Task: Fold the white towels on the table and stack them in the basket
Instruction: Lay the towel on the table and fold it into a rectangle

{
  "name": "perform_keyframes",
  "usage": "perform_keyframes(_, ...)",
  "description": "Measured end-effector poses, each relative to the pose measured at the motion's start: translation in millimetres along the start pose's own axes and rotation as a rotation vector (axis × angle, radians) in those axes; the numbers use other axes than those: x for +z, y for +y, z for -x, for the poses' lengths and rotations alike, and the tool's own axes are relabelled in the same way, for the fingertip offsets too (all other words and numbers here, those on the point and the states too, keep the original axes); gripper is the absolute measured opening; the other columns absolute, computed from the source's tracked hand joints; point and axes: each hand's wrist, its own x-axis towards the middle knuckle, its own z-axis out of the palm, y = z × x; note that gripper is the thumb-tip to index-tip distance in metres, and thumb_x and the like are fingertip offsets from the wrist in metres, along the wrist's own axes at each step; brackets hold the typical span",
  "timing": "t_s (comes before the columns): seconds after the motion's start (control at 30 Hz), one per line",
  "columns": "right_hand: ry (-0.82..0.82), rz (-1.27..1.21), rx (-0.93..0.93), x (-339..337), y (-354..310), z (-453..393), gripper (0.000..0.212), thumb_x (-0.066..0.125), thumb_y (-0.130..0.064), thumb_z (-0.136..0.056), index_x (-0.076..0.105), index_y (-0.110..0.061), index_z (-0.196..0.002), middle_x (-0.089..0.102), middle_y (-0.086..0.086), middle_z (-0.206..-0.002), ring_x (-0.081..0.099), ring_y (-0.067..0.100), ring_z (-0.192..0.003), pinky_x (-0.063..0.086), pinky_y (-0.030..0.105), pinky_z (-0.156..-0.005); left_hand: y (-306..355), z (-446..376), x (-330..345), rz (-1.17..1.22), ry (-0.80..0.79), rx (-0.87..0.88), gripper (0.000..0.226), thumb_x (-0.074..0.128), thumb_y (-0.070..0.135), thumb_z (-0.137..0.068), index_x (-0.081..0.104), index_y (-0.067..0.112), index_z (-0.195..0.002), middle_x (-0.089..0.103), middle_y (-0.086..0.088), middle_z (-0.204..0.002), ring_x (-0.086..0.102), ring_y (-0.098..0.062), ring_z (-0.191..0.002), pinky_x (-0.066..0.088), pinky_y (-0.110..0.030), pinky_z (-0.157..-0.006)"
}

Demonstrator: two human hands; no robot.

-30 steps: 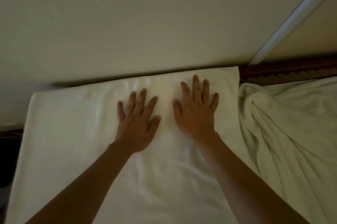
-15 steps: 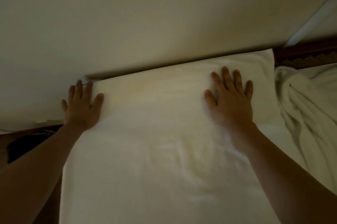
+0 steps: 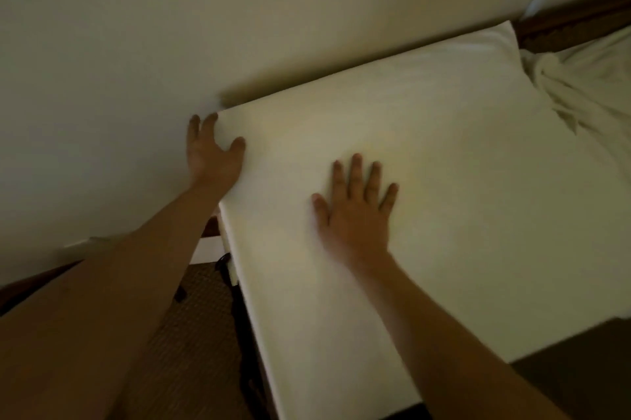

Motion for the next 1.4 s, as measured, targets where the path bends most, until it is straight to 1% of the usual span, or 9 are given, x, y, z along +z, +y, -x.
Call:
perform_keyframes(0.17,-0.136,-0.065,-0.319,32.4,-99.6,96.5,0.074,0.022,-0.057,-0.104,0.006,-0.016,-0.163,-0.012,0.009,-0.170,-0.022,0.036,-0.153,-0.008,0.066,-0.120,-15.0,28.8,-32.4,0.155,-0.015,-0.159,0.074,0.075,0.036,-0.090,0.041,0.017,-0.153,0.063,-0.005,-0.131,0.060,-0.023,-0.118,0.043,-0.029,-0.096)
perform_keyframes(0.27,-0.118,-0.094,-0.285,28.5,-112.6,109.0,0.072,0.035,-0.055,-0.101,0.025,-0.013,-0.159,0.013,0.013,-0.170,0.004,0.038,-0.157,0.011,0.064,-0.122,-14.0,32.7,-41.5,0.195,-0.063,-0.265,0.073,0.076,0.036,-0.089,0.041,0.015,-0.150,0.066,-0.004,-0.121,0.062,-0.024,-0.112,0.048,-0.035,-0.098)
perform_keyframes(0.37,-0.009,-0.022,-0.154,15.9,-114.1,104.7,0.072,0.056,-0.057,-0.087,0.050,-0.009,-0.139,0.051,0.013,-0.138,0.049,0.036,-0.122,0.043,0.051,-0.091,-10.7,27.3,-46.9,0.314,-0.112,-0.391,0.040,0.077,0.029,-0.090,0.063,0.009,-0.122,0.067,-0.009,-0.125,0.066,-0.028,-0.108,0.054,-0.038,-0.097)
perform_keyframes(0.47,-0.004,0.056,-0.115,6.3,-123.6,103.3,0.055,0.069,-0.048,-0.080,0.058,-0.010,-0.119,0.053,0.010,-0.109,0.052,0.031,-0.095,0.042,0.042,-0.070,-3.3,26.1,-54.7,0.658,-0.159,-0.540,0.012,0.076,0.012,-0.091,0.064,0.008,-0.090,0.071,-0.015,-0.109,0.070,-0.025,-0.090,0.062,-0.040,-0.079)
perform_keyframes(0.57,-0.010,-0.010,-0.114,-4.7,-134.2,105.6,0.024,0.063,-0.028,-0.090,0.060,-0.011,-0.107,0.056,0.010,-0.101,0.058,0.031,-0.092,0.044,0.039,-0.065,0.4,25.7,-68.3,0.769,-0.182,-0.535,0.010,0.069,0.005,-0.094,0.067,0.010,-0.103,0.070,-0.011,-0.105,0.070,-0.022,-0.089,0.060,-0.036,-0.073)
perform_keyframes(0.73,-0.177,-0.401,0.003,-21.8,-136.9,108.1,0.023,0.044,-0.016,-0.102,0.054,-0.007,-0.120,0.058,0.015,-0.115,0.058,0.033,-0.106,0.045,0.037,-0.084,1.9,28.3,-90.5,0.796,-0.136,-0.480,0.027,0.067,0.002,-0.096,0.069,0.011,-0.121,0.069,-0.007,-0.104,0.069,-0.023,-0.095,0.061,-0.037,-0.075)
perform_keyframes(1.0,-0.369,-0.792,0.013,-56.3,-162.1,120.2,0.019,0.034,-0.012,-0.098,0.039,-0.014,-0.080,0.049,0.001,-0.081,0.045,0.016,-0.068,0.034,0.030,-0.056,-11.6,41.3,-131.0,0.750,0.117,-0.415,0.034,0.068,0.010,-0.095,0.071,0.018,-0.127,0.072,-0.006,-0.111,0.069,-0.022,-0.095,0.062,-0.038,-0.084)
perform_keyframes(1.2,-0.218,-0.947,0.038,-91.0,-144.6,120.9,0.032,0.044,-0.026,-0.101,0.034,-0.015,-0.073,0.041,-0.003,-0.067,0.037,0.008,-0.054,0.029,0.025,-0.051,26.5,51.6,-132.3,0.788,0.115,-0.350,0.035,0.070,0.010,-0.092,0.072,0.017,-0.126,0.072,-0.007,-0.109,0.070,-0.021,-0.093,0.062,-0.033,-0.076)
perform_keyframes(1.4,0.040,-0.909,0.155,-124.2,-54.9,90.1,0.042,0.050,-0.035,-0.103,0.040,-0.018,-0.065,0.045,-0.005,-0.061,0.043,0.012,-0.056,0.030,0.027,-0.053,127.5,68.1,-72.4,0.768,-0.018,-0.249,0.039,0.072,0.016,-0.088,0.071,0.020,-0.127,0.070,0.001,-0.094,0.069,-0.018,-0.083,0.062,-0.039,-0.088)
